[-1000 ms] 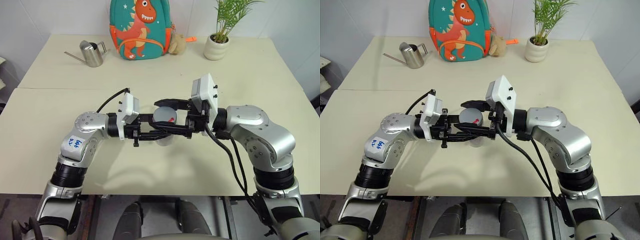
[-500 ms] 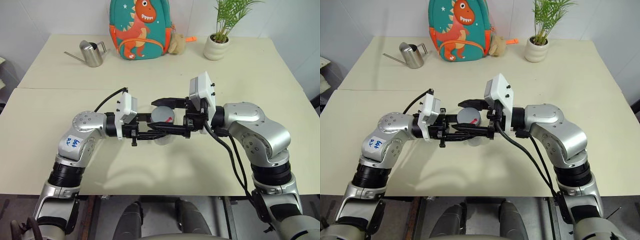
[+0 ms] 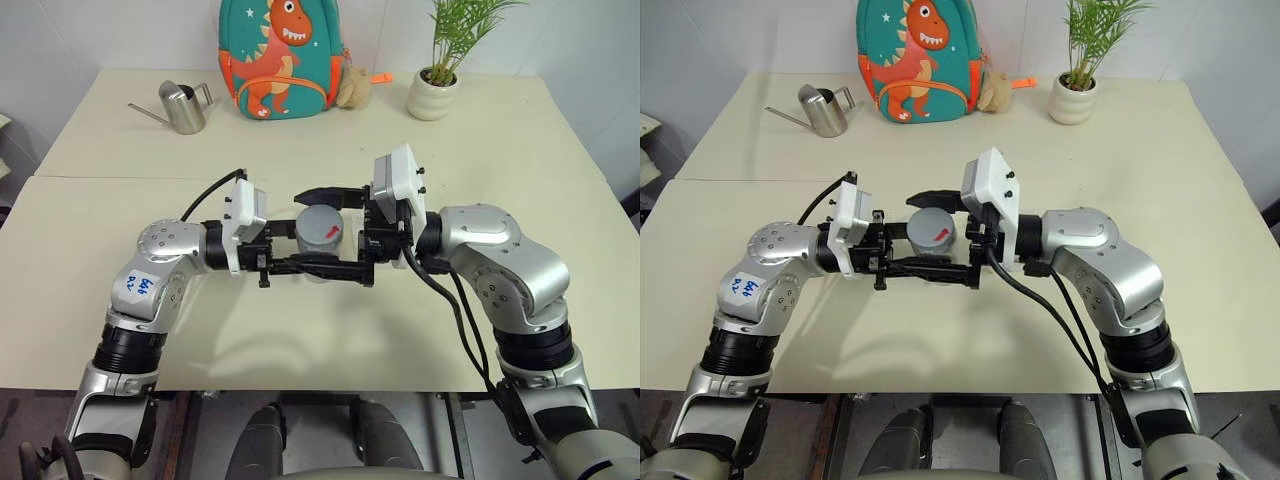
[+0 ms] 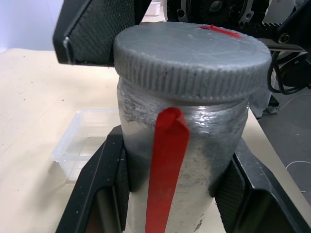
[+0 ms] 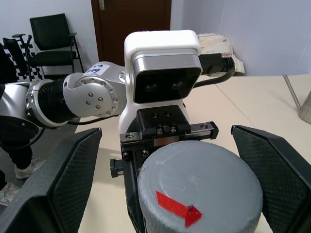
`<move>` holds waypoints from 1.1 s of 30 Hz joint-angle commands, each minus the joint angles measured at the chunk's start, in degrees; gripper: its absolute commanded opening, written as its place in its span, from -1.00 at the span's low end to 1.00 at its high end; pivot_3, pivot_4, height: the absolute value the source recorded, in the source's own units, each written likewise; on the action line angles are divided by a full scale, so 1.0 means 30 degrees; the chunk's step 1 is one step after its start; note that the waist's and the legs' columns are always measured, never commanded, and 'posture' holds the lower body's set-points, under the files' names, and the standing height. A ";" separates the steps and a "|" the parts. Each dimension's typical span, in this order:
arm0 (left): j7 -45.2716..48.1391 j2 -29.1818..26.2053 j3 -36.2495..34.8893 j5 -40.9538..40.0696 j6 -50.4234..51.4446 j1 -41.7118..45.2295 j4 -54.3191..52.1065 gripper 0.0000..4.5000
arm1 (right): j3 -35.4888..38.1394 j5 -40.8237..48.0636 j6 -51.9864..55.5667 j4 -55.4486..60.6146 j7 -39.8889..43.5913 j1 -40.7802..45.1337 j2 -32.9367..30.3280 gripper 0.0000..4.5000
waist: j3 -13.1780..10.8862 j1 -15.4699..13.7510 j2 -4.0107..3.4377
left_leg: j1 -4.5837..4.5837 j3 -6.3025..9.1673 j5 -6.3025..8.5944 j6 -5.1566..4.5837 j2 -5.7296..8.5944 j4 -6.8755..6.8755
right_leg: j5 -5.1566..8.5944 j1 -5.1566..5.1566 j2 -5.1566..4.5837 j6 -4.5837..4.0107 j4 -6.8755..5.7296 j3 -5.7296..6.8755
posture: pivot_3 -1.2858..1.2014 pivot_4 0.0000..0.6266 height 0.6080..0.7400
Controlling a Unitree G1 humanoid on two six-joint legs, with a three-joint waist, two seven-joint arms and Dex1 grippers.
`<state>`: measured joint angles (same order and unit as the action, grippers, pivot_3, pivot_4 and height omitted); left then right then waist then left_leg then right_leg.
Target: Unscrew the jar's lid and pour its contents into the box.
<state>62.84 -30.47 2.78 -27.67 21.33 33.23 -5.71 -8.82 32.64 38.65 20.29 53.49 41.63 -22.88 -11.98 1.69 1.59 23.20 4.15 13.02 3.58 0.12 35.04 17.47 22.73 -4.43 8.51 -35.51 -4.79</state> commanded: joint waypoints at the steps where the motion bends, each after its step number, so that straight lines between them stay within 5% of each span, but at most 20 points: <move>1: -0.0021 -0.0208 -0.0871 -0.0479 -0.0273 0.0100 -0.0208 -0.17 | -0.0652 0.0223 -0.0363 0.0429 0.0534 0.0298 0.0143 0.99 | 0.0000 -0.0017 0.0000 | 0.0000 0.0000 0.0000 0.0000 0.0000 0.0000 | 0.0000 0.0000 0.0000 0.0000 0.0001 0.0000 | 0.03 -0.52 1.00; 33: 0.1396 -0.0196 -0.0428 -0.0344 -0.0911 -0.0403 -0.0247 -0.17 | -0.1194 -0.1607 -0.1427 -0.2610 0.0300 0.2486 0.0509 0.99 | -0.0001 -0.0003 -0.0002 | 0.0001 -0.0001 0.0000 0.0001 0.0000 -0.0003 | 0.0000 0.0005 0.0000 0.0000 0.0003 0.0000 | 0.03 -0.52 1.00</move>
<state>66.00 -30.63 2.14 -27.84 19.94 32.46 -5.67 -13.18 28.10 35.85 11.91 54.26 47.40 -21.60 -11.98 1.68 1.59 23.20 4.15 13.02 3.58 0.12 35.03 17.47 22.75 -4.43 8.51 -35.50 -4.78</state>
